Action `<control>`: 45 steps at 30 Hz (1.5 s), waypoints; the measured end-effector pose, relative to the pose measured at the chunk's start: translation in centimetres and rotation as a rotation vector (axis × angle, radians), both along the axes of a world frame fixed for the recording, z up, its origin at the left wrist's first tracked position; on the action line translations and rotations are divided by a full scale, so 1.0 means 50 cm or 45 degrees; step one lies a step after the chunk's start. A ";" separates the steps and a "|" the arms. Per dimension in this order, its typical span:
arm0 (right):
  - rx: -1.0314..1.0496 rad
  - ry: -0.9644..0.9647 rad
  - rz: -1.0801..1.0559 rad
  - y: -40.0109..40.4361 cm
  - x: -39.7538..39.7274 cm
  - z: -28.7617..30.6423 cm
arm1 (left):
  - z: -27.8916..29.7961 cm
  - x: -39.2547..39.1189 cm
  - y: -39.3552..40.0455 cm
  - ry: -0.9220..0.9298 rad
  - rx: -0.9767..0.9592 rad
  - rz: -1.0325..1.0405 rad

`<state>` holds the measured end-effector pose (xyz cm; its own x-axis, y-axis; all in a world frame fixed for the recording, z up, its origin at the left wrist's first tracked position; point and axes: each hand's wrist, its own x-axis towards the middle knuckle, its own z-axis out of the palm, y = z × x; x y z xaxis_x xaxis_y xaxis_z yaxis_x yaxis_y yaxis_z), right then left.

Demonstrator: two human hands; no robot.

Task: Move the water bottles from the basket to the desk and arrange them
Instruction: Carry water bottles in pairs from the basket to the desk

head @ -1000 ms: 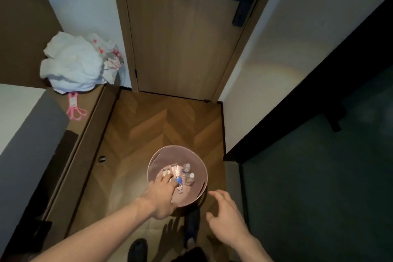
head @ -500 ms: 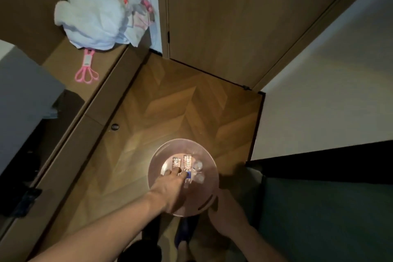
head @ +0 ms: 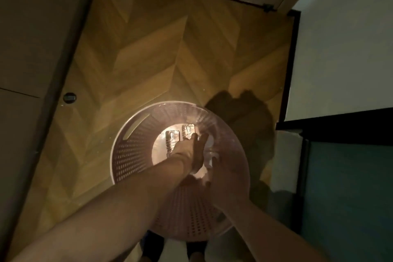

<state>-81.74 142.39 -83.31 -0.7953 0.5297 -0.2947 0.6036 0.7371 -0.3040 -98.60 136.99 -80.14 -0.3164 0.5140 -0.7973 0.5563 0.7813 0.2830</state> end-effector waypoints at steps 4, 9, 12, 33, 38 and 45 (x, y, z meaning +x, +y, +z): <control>-0.187 -0.287 0.046 0.020 -0.014 -0.097 | -0.129 0.003 0.038 -0.006 0.056 -0.052; -0.198 -0.397 -0.006 0.026 -0.041 -0.186 | -0.189 0.014 0.043 0.274 0.176 -0.338; -0.193 -0.405 -0.033 0.026 -0.051 -0.183 | -0.163 0.005 0.020 0.330 0.187 -0.259; -0.373 0.004 -0.069 -0.103 -0.122 0.863 | 0.843 0.017 -0.405 0.389 0.479 0.554; -0.382 0.093 0.204 -0.135 -0.137 1.020 | 1.016 0.059 -0.497 0.598 0.463 0.755; -0.416 0.045 0.767 -0.228 -0.187 1.209 | 1.212 0.194 -0.617 0.957 0.452 1.153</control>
<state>-91.08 131.00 -22.84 -0.9354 -0.1194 -0.3329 0.1032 0.8083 -0.5797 -88.88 106.15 -19.55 -0.9921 0.0215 -0.1238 -0.0303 0.9151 0.4020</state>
